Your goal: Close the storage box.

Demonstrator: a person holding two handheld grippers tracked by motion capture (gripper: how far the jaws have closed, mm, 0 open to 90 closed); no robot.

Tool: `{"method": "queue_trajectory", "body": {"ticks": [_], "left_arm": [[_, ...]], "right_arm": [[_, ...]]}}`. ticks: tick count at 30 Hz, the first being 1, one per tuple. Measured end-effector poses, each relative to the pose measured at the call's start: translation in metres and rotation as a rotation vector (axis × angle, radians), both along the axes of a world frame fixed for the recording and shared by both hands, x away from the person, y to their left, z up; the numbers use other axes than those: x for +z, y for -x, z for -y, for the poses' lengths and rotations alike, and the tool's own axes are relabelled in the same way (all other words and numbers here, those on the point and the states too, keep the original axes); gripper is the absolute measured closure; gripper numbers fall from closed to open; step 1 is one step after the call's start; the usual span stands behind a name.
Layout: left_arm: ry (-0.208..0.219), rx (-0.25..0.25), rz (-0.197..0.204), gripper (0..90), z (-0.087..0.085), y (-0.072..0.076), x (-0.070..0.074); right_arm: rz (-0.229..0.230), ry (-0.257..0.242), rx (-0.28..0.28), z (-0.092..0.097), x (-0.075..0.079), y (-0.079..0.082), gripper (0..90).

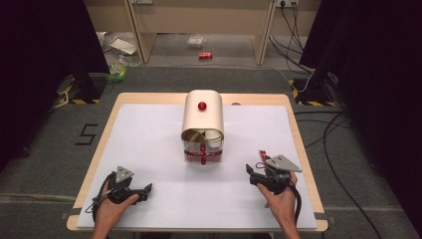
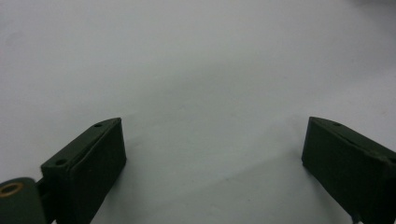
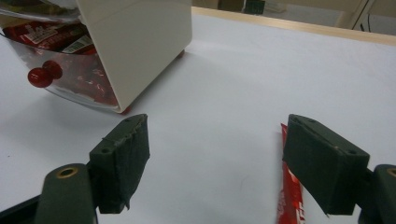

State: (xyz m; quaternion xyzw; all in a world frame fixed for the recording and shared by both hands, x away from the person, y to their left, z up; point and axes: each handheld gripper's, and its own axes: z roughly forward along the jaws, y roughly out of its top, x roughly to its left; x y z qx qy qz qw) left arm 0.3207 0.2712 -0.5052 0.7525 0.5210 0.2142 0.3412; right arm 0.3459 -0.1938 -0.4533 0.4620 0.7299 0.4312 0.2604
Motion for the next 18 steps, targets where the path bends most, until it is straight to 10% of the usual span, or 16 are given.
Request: {"method": "queue_trajectory", "body": {"ticks": [18], "left_arm": [[-0.001, 0.0, -0.002, 5.4, 0.0, 0.0, 0.0]], "right_arm": [[-0.012, -0.004, -0.039, 0.024, -0.001, 0.011, 22.3]]}}
